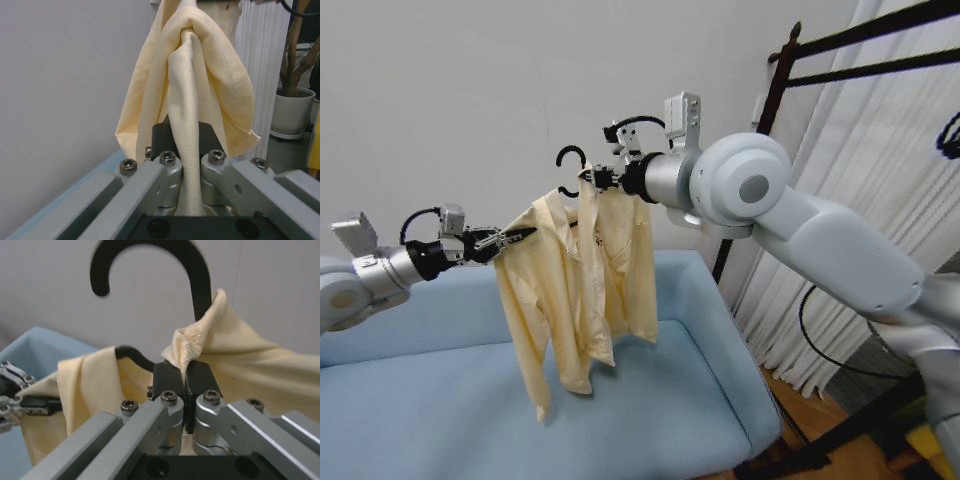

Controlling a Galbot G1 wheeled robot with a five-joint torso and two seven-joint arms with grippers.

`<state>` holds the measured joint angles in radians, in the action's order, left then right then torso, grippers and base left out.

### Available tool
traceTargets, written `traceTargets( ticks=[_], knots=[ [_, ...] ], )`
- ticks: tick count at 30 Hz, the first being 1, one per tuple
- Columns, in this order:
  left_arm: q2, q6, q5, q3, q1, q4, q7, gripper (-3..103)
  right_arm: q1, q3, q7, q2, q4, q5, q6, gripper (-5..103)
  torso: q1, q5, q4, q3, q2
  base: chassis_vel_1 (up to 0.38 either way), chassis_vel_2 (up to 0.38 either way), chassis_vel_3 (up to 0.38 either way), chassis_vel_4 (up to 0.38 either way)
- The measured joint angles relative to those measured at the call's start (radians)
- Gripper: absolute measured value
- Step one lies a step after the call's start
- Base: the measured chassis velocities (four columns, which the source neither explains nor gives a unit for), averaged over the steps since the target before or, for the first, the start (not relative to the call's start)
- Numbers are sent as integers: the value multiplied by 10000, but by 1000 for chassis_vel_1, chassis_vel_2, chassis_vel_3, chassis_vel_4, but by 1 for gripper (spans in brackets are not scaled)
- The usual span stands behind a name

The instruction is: Pick up the clothes from the sofa and hang them on the clothes hanger.

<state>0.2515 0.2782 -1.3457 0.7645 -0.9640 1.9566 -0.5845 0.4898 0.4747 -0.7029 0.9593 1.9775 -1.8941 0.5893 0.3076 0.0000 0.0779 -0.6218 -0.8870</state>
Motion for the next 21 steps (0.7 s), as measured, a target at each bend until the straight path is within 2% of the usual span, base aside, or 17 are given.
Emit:
traceTargets(
  ticks=[9,10,11,14,16,17,18,19,21],
  knots=[
    [-213,-135,-248,148,64,-160,-267,2,-264,80,316,-334,-13,354,287,0,0,1,-2,0,0,0,0,0,0],
    [-219,-153,-288,153,86,-226,-305,2,-233,75,463,-509,46,405,295,5,0,1,-1,0,1,0,0,0,0],
    [-219,-153,-288,153,86,-226,-305,2,-233,75,463,-509,46,405,295,5,0,1,-1,0,1,0,0,0,0],
    [-247,-224,-339,154,116,-430,-553,2,-171,44,680,-940,231,450,294,21,0,1,1,0,1,0,0,0,0],
    [-267,-239,-354,155,129,-561,-734,2,-136,29,860,-1211,284,479,292,21,0,1,0,0,0,0,0,0,0],
    [-273,-244,-355,156,136,-622,-808,2,-119,20,932,-1315,307,494,291,32,0,1,0,0,1,0,0,0,0],
    [-283,-259,-357,157,145,-744,-925,2,-78,13,1027,-1462,350,502,291,32,0,2,3,0,0,0,0,0,0],
    [-294,-275,-359,157,154,-878,-1049,2,-10,6,1113,-1606,404,497,291,43,0,2,3,0,1,0,0,0,0],
    [-296,-280,-361,159,159,-939,-1117,2,42,3,1160,-1673,424,486,291,43,0,2,2,0,0,0,0,0,0]
  ],
)
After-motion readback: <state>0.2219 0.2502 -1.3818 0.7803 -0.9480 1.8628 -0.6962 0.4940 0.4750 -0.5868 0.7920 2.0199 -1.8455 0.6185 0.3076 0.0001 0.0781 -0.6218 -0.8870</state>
